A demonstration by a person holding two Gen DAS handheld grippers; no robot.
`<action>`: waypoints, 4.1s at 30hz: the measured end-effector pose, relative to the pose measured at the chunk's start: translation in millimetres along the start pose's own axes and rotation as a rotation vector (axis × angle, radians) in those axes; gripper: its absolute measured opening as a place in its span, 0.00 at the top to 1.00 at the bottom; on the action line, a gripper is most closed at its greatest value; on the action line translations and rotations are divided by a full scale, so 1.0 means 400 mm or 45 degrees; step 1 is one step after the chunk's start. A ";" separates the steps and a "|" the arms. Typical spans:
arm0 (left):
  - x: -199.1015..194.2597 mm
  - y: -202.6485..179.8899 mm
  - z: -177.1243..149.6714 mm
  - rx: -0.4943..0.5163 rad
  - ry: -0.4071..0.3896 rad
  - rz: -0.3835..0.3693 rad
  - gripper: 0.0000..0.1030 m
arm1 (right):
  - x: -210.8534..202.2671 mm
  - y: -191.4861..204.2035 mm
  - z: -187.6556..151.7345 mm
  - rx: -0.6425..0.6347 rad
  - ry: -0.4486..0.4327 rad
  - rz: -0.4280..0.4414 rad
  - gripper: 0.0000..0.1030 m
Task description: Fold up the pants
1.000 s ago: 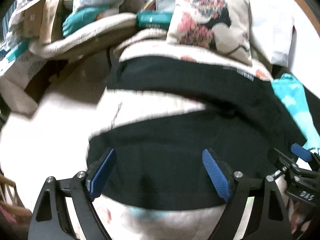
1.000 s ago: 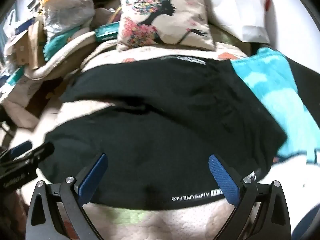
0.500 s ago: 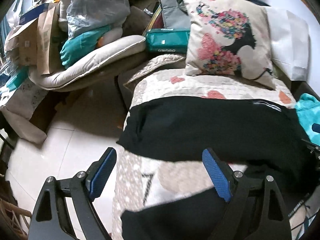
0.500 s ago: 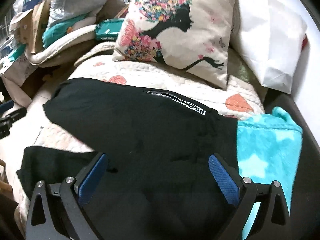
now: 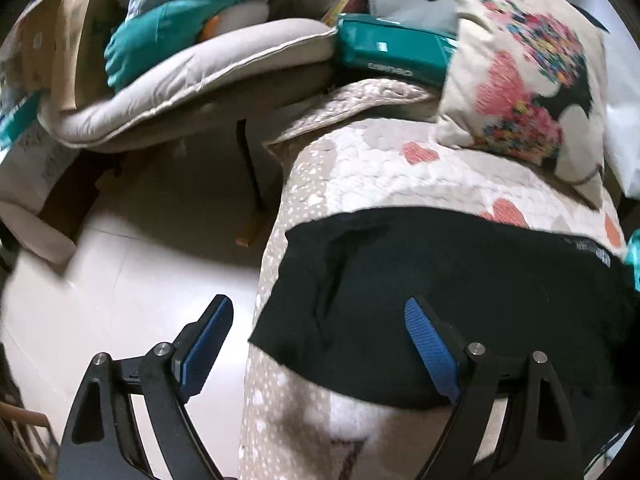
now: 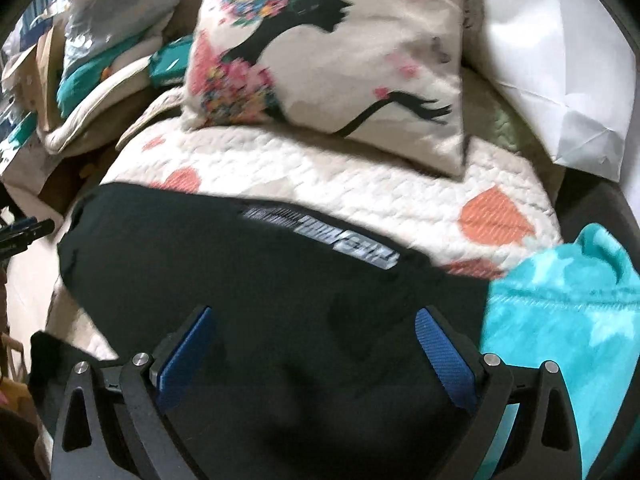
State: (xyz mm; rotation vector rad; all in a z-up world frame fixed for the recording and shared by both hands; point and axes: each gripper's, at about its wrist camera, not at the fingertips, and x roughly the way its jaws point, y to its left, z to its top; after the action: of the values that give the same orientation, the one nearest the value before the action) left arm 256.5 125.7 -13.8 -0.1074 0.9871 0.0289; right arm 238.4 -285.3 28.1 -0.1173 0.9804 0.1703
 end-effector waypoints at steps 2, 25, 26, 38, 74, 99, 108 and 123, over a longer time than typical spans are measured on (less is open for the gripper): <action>0.022 0.011 0.018 -0.018 0.008 -0.024 0.15 | 0.007 -0.026 0.013 -0.018 -0.013 -0.026 0.02; 0.248 0.021 0.128 0.021 0.113 -0.310 0.41 | 0.265 -0.010 0.140 -0.152 0.154 0.179 0.06; 0.240 0.022 0.126 0.020 0.115 -0.325 0.46 | 0.263 -0.007 0.140 -0.153 0.153 0.192 0.12; 0.113 -0.037 0.099 0.171 0.034 -0.220 0.84 | 0.166 -0.010 0.141 -0.094 0.135 0.289 0.91; -0.315 -0.050 -0.387 0.321 -0.042 -0.015 0.84 | -0.178 0.159 -0.338 -0.284 0.210 0.146 0.95; -0.460 0.041 -0.541 0.426 0.111 0.007 0.58 | -0.214 0.256 -0.542 -0.598 0.472 0.048 0.68; -0.334 0.105 -0.399 -0.055 0.203 -0.036 0.56 | -0.332 0.258 -0.426 -0.449 0.275 0.193 0.54; -0.131 0.006 -0.407 0.024 0.314 -0.131 0.80 | -0.019 0.330 -0.131 -0.282 0.139 0.209 0.37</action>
State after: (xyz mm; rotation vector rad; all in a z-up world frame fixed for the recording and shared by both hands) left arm 92.2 112.4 -59.3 -0.1471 1.2264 -0.0897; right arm 165.8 -165.9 2.9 -0.2510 1.0786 0.4273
